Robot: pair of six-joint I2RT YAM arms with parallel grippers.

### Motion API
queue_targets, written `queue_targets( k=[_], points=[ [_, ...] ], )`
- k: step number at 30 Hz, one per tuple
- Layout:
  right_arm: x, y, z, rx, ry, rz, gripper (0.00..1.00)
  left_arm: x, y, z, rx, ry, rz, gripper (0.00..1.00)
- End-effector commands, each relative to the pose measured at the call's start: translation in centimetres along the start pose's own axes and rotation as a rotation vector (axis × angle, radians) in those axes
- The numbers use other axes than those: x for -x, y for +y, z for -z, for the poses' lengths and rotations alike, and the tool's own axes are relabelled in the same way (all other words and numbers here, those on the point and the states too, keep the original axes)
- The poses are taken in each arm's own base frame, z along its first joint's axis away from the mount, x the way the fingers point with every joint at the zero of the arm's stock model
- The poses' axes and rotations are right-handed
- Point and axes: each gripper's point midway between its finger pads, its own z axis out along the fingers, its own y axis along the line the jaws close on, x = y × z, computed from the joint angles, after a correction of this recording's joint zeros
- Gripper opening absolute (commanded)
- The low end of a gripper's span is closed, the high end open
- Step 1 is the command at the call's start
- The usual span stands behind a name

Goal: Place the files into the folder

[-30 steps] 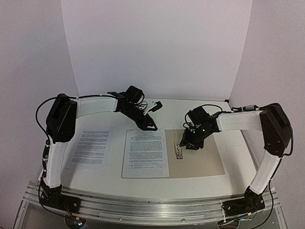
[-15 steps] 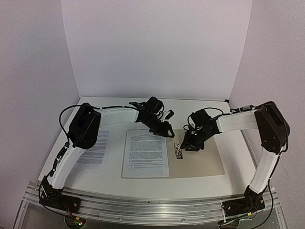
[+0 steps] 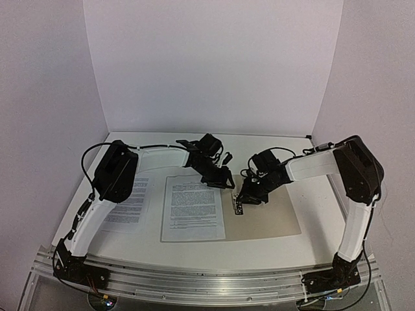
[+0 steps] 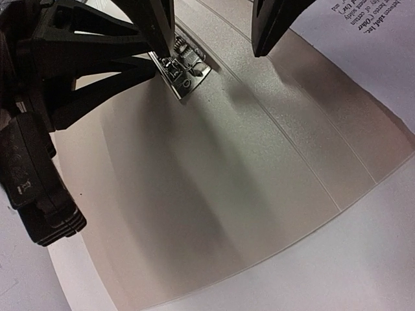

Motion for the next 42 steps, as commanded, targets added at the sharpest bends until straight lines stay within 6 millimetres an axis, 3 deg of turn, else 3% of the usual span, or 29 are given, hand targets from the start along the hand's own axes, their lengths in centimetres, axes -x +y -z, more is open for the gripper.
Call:
queue_targets(
  k=[1,9,15,19,24,29,36,42],
  points=[
    [-0.9,0.6,-1.1,0.008,0.039,-0.02,0.23,-0.7,0.1,0.4,0.025,0.019,0.022,0.41],
    [-1.0,0.9,0.2,0.007,0.011,-0.068,0.24,-1.6,0.3,0.3,0.025,0.05,0.082,0.38],
    [-0.2,0.8,2.5,-0.064,-0.041,-0.082,0.31,-1.9,-1.0,0.3,-0.019,0.064,0.138,0.36],
    [-1.5,0.8,3.2,-0.053,-0.01,-0.102,0.32,-2.7,-0.4,-0.5,-0.016,0.082,0.162,0.33],
    [-3.1,3.0,3.2,0.1,0.038,-0.121,0.24,-2.9,-0.2,-1.0,-0.022,0.085,0.178,0.3],
    [-4.5,2.7,2.0,0.128,0.09,-0.146,0.2,-2.7,-0.3,-1.3,-0.023,0.081,0.179,0.26],
    [-4.3,3.7,1.5,0.174,0.097,-0.147,0.19,-3.9,0.1,-2.0,-0.029,0.111,0.211,0.2],
    [-4.8,2.8,0.5,0.148,0.116,-0.155,0.17,-4.5,0.2,-2.3,-0.032,0.121,0.217,0.19]
  ],
)
